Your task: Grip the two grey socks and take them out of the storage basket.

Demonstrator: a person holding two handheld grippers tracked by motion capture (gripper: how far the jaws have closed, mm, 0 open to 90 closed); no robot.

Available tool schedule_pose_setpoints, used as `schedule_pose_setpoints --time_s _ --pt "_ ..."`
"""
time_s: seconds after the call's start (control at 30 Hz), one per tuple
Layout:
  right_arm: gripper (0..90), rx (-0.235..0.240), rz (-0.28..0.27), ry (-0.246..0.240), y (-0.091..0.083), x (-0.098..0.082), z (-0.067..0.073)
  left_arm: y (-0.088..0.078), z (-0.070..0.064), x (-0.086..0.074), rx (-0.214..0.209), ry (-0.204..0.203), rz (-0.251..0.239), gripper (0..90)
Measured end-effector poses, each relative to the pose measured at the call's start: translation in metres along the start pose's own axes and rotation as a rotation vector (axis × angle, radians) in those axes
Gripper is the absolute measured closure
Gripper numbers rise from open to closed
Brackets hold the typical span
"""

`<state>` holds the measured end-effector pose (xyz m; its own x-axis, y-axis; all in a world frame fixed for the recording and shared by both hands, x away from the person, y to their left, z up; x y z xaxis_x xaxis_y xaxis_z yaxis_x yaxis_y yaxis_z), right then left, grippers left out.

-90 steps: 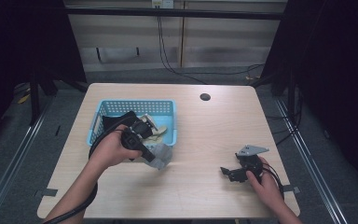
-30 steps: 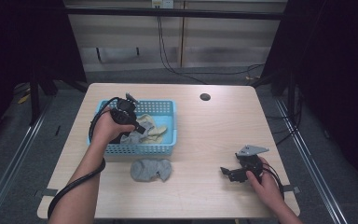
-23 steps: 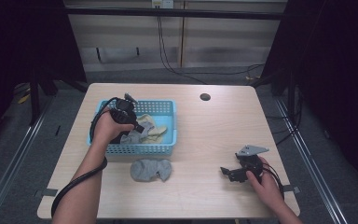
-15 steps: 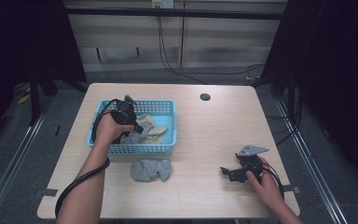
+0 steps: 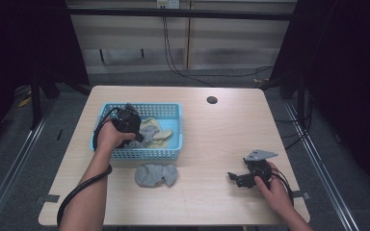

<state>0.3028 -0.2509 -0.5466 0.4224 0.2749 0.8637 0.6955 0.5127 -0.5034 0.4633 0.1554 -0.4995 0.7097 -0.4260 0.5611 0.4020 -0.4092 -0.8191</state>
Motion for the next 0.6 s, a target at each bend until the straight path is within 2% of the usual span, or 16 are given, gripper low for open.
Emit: schedule_pose_setpoints --time_s 0.13,0.23,0.3,0.37,0.43,0.47,0.6 --pt "10.5 0.001 -0.001 0.000 0.000 0.000 0.000 0.003 0.000 -0.005 -0.013 0.007 0.034 34.9" --pt "10.6 0.000 0.000 0.000 0.000 0.000 0.000 0.006 -0.001 -0.008 -0.017 0.002 0.039 37.7" --pt "10.5 0.001 -0.001 0.000 0.000 0.000 0.000 0.006 -0.001 -0.010 -0.021 0.010 0.057 43.5" --pt "10.5 -0.001 0.001 -0.001 0.000 0.000 0.000 0.005 -0.002 -0.009 -0.025 0.005 0.069 56.8" --pt "10.5 -0.001 0.000 0.000 0.000 0.000 0.000 0.003 -0.003 -0.008 -0.021 0.013 0.087 62.7" --pt "10.5 -0.002 0.002 0.000 0.000 0.000 0.000 0.003 -0.005 -0.008 -0.023 0.009 0.095 69.8" --pt "10.5 0.000 0.000 -0.001 0.000 0.000 0.000 0.000 -0.011 -0.004 -0.031 0.021 0.129 84.3"
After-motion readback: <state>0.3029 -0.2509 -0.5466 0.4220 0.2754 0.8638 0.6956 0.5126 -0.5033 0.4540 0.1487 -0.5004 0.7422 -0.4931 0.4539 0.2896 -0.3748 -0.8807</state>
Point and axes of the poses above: each handheld gripper's, and its own axes: y roughly forward along the jaws, x roughly out of its top, z roughly to its left, the point moved 5 cm from there along y, roughly forward along the jaws, and after that the axes turned 14 degrees about -z, right-handed, at the moved point
